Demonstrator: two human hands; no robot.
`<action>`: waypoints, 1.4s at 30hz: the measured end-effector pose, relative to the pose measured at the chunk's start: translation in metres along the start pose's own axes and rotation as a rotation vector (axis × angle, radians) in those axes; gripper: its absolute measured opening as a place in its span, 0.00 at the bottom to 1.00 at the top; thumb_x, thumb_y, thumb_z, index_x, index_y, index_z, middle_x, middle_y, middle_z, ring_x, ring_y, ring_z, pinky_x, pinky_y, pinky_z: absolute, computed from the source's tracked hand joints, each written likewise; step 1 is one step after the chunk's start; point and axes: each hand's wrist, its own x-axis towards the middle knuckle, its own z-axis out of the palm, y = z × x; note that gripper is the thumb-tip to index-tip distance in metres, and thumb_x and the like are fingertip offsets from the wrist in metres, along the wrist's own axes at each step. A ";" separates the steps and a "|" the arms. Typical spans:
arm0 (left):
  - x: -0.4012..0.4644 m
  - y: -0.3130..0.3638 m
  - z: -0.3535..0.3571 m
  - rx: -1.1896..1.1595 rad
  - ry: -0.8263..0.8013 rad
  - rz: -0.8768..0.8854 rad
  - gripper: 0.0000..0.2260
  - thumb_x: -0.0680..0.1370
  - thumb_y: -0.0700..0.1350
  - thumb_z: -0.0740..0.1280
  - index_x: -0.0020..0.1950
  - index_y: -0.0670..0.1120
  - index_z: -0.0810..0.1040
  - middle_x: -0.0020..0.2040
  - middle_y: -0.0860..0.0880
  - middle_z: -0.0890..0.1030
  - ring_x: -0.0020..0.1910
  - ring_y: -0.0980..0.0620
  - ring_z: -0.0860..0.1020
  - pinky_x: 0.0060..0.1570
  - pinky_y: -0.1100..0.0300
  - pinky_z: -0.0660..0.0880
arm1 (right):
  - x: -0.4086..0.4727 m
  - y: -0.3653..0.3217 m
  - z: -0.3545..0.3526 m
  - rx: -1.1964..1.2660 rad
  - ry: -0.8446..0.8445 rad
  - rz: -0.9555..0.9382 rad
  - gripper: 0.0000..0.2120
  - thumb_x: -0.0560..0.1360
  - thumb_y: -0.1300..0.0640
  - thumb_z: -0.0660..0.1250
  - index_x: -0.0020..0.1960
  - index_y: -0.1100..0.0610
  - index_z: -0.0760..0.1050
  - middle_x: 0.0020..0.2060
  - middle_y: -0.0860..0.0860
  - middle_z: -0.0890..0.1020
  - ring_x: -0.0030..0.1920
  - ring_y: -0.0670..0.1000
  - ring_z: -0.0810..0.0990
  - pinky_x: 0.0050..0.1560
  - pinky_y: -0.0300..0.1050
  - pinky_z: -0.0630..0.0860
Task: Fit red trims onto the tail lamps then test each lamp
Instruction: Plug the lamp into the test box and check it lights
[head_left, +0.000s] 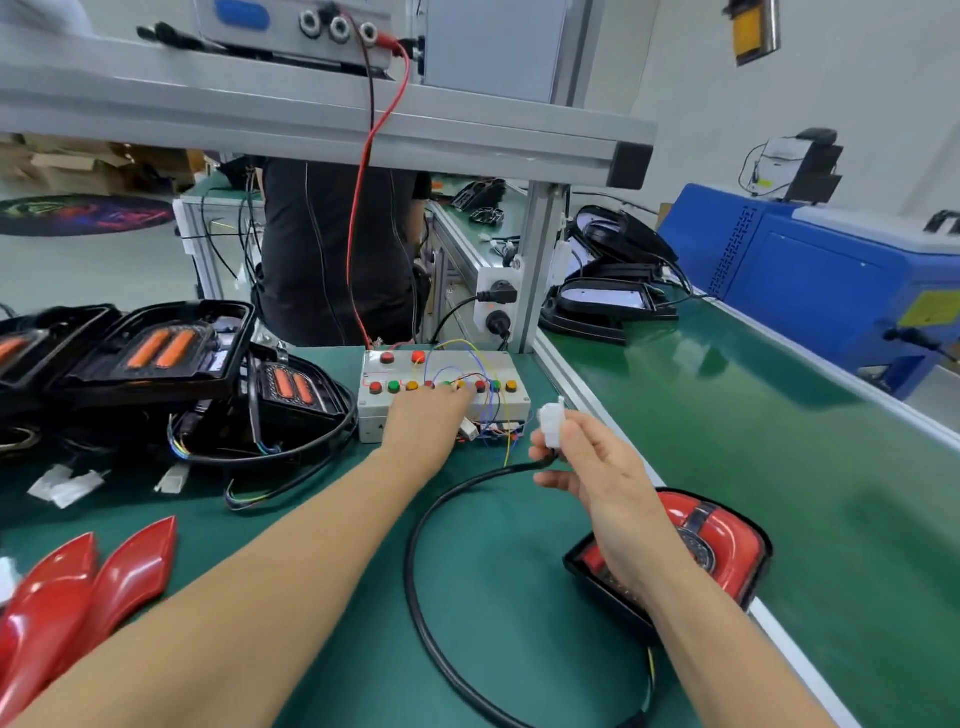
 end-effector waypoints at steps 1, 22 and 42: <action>0.001 -0.003 0.000 -0.019 -0.003 0.005 0.30 0.74 0.33 0.60 0.74 0.49 0.61 0.53 0.47 0.79 0.51 0.43 0.77 0.35 0.55 0.62 | 0.003 0.000 0.001 -0.003 0.015 0.003 0.10 0.82 0.57 0.56 0.52 0.55 0.76 0.38 0.46 0.82 0.41 0.44 0.79 0.41 0.39 0.78; -0.091 -0.034 -0.065 -0.585 -0.033 -0.151 0.17 0.83 0.53 0.49 0.61 0.47 0.71 0.45 0.44 0.80 0.47 0.41 0.76 0.50 0.50 0.71 | 0.026 -0.003 0.034 0.105 -0.016 0.008 0.06 0.81 0.64 0.58 0.55 0.56 0.71 0.34 0.49 0.78 0.30 0.45 0.73 0.27 0.36 0.70; -0.104 -0.037 -0.070 -0.864 -0.105 0.167 0.11 0.79 0.56 0.58 0.46 0.50 0.71 0.34 0.57 0.76 0.34 0.56 0.71 0.42 0.55 0.68 | 0.098 -0.070 0.046 0.505 0.204 -0.211 0.05 0.82 0.62 0.57 0.47 0.59 0.66 0.37 0.52 0.73 0.40 0.48 0.76 0.56 0.47 0.80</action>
